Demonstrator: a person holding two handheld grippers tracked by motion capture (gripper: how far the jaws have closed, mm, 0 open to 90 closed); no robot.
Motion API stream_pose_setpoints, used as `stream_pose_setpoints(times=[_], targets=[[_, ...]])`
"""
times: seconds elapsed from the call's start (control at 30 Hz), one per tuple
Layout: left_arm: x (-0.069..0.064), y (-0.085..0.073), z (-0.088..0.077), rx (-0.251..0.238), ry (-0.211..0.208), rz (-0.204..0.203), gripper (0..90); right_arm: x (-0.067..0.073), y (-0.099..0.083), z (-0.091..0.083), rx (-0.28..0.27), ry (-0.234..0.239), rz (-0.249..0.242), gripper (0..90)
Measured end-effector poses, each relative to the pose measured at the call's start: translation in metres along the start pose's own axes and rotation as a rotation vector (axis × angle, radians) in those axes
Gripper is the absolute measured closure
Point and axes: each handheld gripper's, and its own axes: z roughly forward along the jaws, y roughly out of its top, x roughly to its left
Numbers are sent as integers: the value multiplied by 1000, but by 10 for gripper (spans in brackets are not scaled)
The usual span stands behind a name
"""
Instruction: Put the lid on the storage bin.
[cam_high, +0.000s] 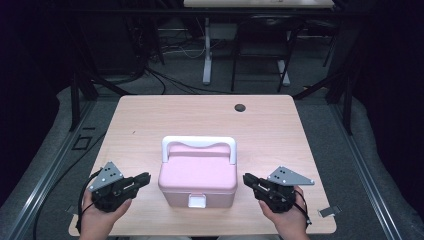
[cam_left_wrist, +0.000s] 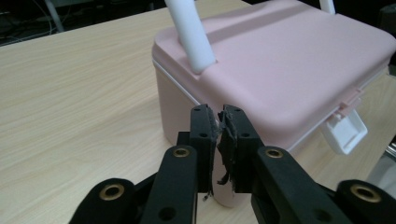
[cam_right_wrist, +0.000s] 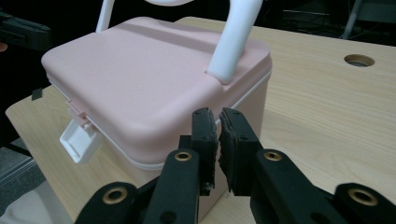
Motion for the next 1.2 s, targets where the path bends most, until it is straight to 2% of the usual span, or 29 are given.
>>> stream_pose_setpoints(times=[0.23,0.33,0.57,0.67,0.73,0.77,0.93,1.2], targets=[[19,-1,0,-29,33,-58,763,-16,-2,0,-18,-40,35,794],[28,-7,3,-31,46,-91,733,-24,-7,2,-17,-65,63,780],[45,-21,11,-25,110,-120,662,-40,-17,6,-10,-123,97,745],[51,-28,15,-22,119,-145,641,-47,-23,9,-16,-152,111,724],[55,-31,17,-16,125,-153,633,-50,-27,10,-1,-179,107,711],[57,-33,17,-12,131,-157,632,-52,-30,13,-12,-190,107,702],[65,-43,21,-7,143,-175,606,-59,-43,16,3,-221,115,663],[67,-54,27,18,149,-175,580,-67,-59,22,13,-275,105,608]])
